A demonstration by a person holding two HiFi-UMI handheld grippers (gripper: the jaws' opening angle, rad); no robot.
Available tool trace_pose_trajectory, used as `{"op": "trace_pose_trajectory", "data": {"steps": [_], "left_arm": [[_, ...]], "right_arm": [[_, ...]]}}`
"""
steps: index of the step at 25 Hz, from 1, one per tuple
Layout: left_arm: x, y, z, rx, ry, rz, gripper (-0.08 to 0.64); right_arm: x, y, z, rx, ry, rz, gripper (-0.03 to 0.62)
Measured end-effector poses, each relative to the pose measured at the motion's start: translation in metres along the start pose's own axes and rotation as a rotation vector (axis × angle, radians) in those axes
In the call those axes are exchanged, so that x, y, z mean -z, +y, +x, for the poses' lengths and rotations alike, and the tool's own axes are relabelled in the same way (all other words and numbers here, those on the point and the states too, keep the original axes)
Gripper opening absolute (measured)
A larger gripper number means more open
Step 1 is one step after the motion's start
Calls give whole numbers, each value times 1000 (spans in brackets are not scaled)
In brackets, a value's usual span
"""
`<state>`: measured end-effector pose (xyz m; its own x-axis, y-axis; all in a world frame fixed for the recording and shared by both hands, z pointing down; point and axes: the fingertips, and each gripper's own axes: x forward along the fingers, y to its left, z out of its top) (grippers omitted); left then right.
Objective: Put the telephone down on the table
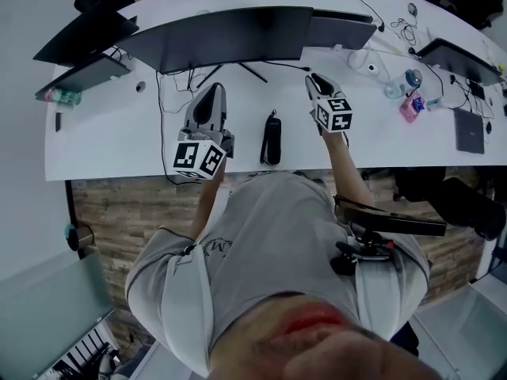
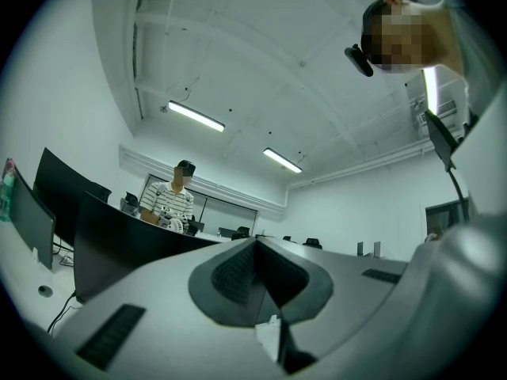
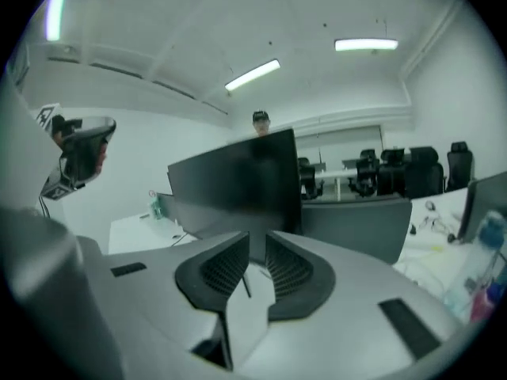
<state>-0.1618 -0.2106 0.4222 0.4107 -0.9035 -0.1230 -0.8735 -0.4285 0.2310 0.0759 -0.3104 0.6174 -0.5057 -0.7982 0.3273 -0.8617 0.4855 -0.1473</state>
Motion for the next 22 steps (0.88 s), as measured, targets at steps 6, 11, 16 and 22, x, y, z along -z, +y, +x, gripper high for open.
{"op": "trace_pose_trajectory", "data": {"steps": [6, 11, 16, 22], "left_arm": [[-10, -4, 18, 37, -23, 16, 9], [-23, -15, 36, 80, -58, 56, 9], [-34, -25, 44, 107, -86, 83, 9], [-41, -32, 47, 126, -100, 105, 9]], "right_arm": [[-120, 29, -44, -24, -231, -112, 56], [-175, 54, -76, -65, -338, -157, 46], [-209, 76, -95, -105, -404, -202, 43], [-222, 84, -102, -103, -423, -223, 20]]}}
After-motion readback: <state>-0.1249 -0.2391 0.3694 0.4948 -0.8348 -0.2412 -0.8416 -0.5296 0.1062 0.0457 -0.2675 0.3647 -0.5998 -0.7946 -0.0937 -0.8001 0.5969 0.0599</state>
